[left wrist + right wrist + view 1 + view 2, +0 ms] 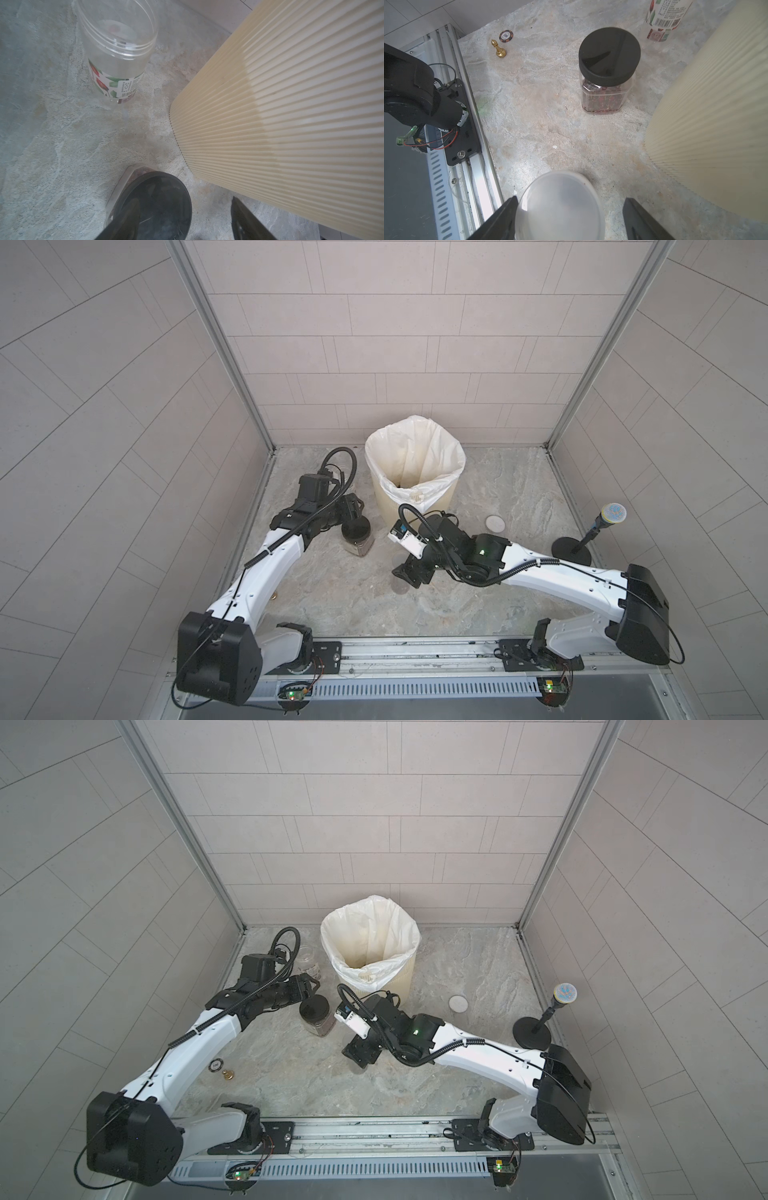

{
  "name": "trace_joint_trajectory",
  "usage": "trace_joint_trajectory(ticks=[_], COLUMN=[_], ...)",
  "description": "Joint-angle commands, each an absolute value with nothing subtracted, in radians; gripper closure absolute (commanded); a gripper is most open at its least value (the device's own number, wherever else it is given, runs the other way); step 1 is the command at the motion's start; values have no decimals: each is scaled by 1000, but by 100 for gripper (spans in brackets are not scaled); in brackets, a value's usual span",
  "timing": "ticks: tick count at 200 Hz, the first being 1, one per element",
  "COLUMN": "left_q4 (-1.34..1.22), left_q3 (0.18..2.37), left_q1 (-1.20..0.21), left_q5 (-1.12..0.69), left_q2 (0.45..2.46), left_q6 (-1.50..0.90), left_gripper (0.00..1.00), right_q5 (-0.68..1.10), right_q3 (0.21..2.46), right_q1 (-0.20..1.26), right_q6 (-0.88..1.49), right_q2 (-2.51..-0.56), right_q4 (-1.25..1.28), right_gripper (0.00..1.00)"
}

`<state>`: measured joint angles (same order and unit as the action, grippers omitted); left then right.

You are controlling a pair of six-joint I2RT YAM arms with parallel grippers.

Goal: Empty the moldy dried flower tea in the jars
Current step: Pick up the jar from the center of the board.

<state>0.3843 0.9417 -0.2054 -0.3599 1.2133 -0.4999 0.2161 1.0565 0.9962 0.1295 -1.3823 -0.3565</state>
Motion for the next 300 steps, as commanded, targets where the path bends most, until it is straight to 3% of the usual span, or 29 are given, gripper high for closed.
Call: trace_joint_trajectory(ticks=[1, 89, 195, 254, 300], left_q4=[350, 338, 142, 94, 108], left_q3=[928, 926, 905, 897, 927], left_q1=[-210, -215, -465, -571, -644], left_q5=[-371, -446, -684, -887, -911], left_q2=[1196, 1173, 1133, 1152, 1186], left_q6=[-508, -436, -174, -106, -69], left_gripper=[28, 28, 26, 25, 23], right_q5=[192, 179, 552, 774, 845], right_q3=[1071, 1019, 962, 925, 931], right_q1=[1005, 957, 578, 483, 457], right_q6=[111, 155, 448, 593, 650], right_q2=[-1387, -1233, -1047, -1010, -987], right_q4=[-362, -350, -320, -187, -131], right_gripper=[26, 45, 47, 48, 49])
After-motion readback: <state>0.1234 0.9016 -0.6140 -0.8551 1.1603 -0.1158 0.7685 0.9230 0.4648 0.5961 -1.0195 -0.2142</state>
